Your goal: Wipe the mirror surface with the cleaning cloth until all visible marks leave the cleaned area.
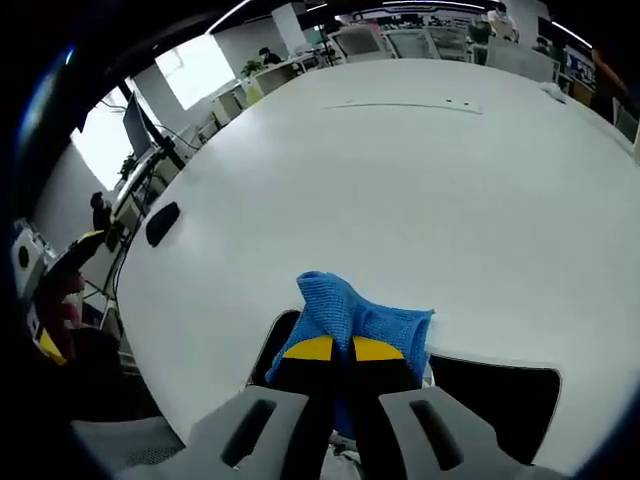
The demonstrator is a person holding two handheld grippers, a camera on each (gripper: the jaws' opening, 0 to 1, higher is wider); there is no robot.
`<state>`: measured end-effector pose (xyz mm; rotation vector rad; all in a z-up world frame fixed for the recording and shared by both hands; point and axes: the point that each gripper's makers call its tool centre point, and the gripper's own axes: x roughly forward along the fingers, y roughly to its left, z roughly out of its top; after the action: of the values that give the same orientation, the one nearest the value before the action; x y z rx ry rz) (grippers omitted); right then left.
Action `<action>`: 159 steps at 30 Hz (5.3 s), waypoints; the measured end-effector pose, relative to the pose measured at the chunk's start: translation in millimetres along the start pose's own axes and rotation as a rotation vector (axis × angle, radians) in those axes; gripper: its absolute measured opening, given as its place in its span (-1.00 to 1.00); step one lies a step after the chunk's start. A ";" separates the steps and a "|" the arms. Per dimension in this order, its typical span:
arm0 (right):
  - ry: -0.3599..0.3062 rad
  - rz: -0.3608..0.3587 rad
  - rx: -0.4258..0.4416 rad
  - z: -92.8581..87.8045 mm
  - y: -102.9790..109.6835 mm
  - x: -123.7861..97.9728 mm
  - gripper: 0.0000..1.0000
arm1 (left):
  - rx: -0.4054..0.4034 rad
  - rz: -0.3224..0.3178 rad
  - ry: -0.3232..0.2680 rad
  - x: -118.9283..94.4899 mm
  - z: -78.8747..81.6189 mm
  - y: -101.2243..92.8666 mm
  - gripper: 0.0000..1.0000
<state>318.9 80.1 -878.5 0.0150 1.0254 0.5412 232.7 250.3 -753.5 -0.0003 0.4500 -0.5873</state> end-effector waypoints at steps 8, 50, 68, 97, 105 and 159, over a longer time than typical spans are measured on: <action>0.014 0.019 -0.043 5.1 22.3 10.6 -1.00 | -0.011 0.009 -0.006 -2.4 1.3 -2.2 0.98; 0.064 0.081 -0.089 -43.2 46.1 -12.4 -1.00 | 0.007 -0.012 -0.009 -2.0 -0.6 -8.0 0.98; 0.059 0.076 -0.099 -50.1 29.4 -22.8 -1.00 | 0.000 -0.016 -0.018 -2.9 -0.4 -13.6 0.98; 0.019 0.028 -0.039 -67.2 -42.7 -56.9 -1.00 | -0.008 -0.028 -0.028 4.8 0.0 -22.7 0.98; 0.017 0.014 -0.017 -71.7 -62.2 -65.2 -1.00 | -0.010 -0.031 -0.026 5.2 -2.0 -28.9 0.98; 0.048 -0.120 -0.013 -88.4 -134.6 -97.2 -1.00 | 0.034 -0.004 0.018 1.8 -12.9 -43.4 0.98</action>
<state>264.7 -99.9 -881.9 -0.0714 1.0620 0.4406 205.4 214.7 -760.4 0.0366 0.4576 -0.5991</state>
